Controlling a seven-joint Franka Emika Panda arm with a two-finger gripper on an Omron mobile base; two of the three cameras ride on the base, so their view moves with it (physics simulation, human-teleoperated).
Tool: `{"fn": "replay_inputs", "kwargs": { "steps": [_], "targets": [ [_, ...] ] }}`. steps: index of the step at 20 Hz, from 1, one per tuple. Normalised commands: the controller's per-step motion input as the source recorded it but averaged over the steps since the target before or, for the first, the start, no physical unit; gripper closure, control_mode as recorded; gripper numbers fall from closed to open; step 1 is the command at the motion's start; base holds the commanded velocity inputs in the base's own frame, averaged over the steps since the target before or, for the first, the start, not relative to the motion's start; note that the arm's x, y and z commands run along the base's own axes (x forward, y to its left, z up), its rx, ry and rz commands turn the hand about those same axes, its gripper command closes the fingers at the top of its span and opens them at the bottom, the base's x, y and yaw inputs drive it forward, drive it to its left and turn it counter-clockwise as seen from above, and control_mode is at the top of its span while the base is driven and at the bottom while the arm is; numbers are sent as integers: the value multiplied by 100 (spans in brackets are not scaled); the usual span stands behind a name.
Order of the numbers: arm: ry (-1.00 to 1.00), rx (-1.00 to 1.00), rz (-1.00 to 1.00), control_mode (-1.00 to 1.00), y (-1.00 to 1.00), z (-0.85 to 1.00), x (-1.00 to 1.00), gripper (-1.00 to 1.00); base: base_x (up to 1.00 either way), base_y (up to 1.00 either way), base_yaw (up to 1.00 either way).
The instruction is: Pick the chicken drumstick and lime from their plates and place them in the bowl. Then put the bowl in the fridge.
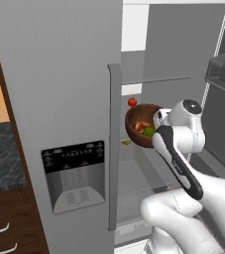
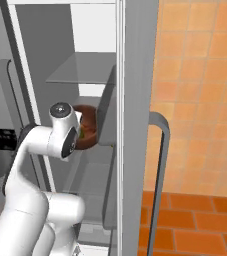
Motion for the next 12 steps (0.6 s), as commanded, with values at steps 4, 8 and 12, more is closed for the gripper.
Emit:
{"fn": "replay_inputs", "kwargs": {
  "steps": [4,8,12],
  "targets": [
    [0,0,5,-100,0,-15,99,100,0,0,0],
    [0,0,4,-100,0,0,84,100,0,0,0],
    [0,0,4,-100,0,0,51,100,0,0,0]
  ]
}}
